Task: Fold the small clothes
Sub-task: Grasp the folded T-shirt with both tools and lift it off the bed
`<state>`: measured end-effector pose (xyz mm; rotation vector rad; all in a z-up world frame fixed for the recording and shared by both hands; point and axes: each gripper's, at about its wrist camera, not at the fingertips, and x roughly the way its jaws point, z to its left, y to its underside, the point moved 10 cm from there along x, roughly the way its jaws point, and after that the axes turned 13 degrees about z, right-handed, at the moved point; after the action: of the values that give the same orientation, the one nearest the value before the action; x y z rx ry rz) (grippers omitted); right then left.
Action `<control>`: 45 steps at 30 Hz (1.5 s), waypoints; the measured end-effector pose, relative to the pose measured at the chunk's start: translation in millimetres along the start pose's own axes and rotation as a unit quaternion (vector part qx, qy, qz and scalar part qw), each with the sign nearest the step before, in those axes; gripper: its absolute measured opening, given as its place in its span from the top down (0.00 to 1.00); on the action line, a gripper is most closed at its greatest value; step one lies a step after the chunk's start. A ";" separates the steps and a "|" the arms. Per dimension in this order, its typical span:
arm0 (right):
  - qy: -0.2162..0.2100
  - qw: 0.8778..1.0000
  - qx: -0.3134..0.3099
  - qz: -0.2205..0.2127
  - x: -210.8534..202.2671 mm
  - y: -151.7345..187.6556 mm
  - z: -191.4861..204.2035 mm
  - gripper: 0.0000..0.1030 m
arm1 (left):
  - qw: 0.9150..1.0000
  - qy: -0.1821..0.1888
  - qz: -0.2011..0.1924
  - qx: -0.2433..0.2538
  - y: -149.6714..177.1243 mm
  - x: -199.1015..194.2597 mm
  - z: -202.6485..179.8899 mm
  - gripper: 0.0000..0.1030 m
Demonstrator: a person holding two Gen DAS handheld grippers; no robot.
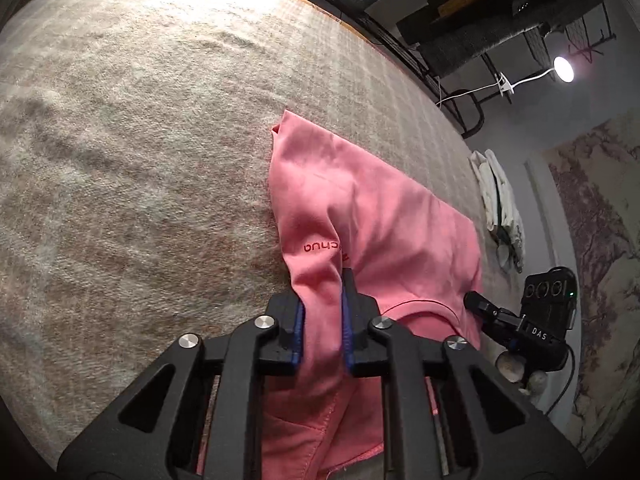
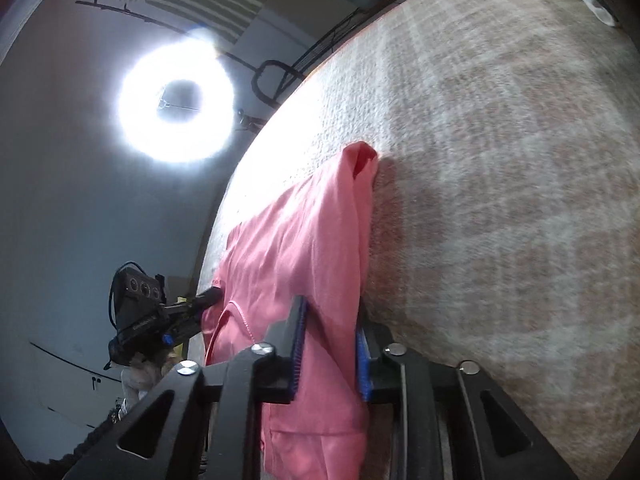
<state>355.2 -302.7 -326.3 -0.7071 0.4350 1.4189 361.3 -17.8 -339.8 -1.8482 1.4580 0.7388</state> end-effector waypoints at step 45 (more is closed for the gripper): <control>0.275 0.945 -0.100 -0.144 -277.3 -90.1 -23.6 0.96 | 0.966 0.032 -0.080 0.245 -81.8 104.3 -385.4 0.92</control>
<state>412.2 -523.7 -143.2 -1.2901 0.5949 0.9815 475.6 -369.3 -168.0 -1.5862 1.3607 0.2097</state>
